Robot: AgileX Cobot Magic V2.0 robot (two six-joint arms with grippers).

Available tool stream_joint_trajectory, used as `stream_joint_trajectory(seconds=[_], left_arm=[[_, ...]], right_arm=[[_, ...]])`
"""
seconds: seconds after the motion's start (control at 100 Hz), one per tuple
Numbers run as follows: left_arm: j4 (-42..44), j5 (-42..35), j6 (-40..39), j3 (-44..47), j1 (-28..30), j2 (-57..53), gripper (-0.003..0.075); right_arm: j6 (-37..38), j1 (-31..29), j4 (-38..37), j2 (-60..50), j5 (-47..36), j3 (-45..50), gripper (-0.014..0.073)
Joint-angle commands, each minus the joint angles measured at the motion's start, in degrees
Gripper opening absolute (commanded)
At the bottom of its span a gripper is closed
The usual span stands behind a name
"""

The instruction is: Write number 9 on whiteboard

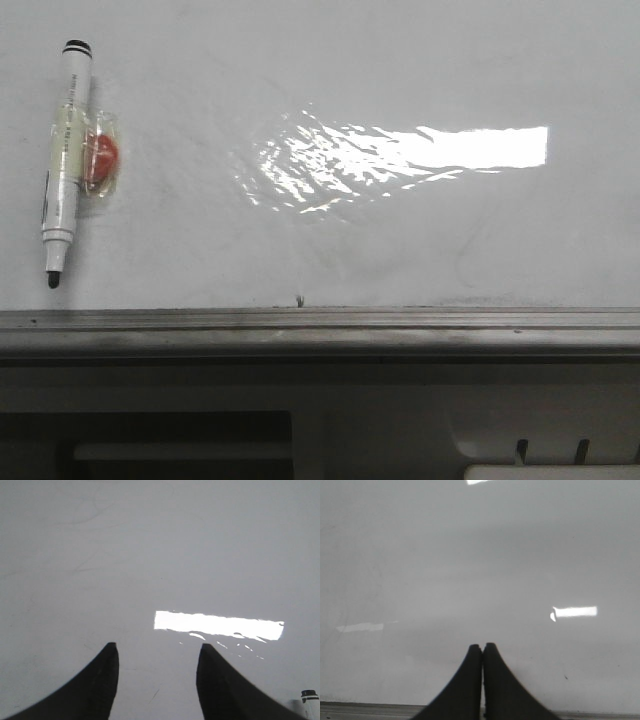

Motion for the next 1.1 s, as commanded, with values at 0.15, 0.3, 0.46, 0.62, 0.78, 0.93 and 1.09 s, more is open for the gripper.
stream_joint_trajectory(seconds=[0.15,0.3,0.46,0.62,0.78,0.93,1.09], left_arm=[[3.3,-5.1,-0.4,-2.0,-9.2,7.0,0.0316],[4.6,-6.3,-0.4,-2.0,-18.7,12.3,0.0316],[4.6,-8.1,-0.4,-2.0,-28.0,18.2,0.0316],[4.5,-8.4,-0.5,-2.0,-34.1,22.7,0.0316],[1.7,-8.5,-0.6,-2.0,-37.8,26.2,0.0318],[1.1,-8.7,-0.6,-2.0,-39.3,29.2,0.0346],[-3.5,-11.1,-0.6,-2.0,-39.4,33.7,0.0361]], right_arm=[[0.0,-0.1,0.2,0.8,-4.3,-1.9,-0.0069],[0.0,-0.1,0.2,0.8,-4.5,-1.9,-0.0069],[0.0,-0.1,0.2,0.8,-4.4,-1.9,-0.0069],[0.0,-0.1,0.2,0.8,-4.4,-1.9,-0.0069],[0.0,-0.1,0.2,0.8,-4.4,-1.9,-0.0069],[0.0,-0.1,0.2,0.8,-4.4,-1.9,-0.0069],[0.0,-0.1,0.2,0.8,-4.4,-1.9,-0.0069]])
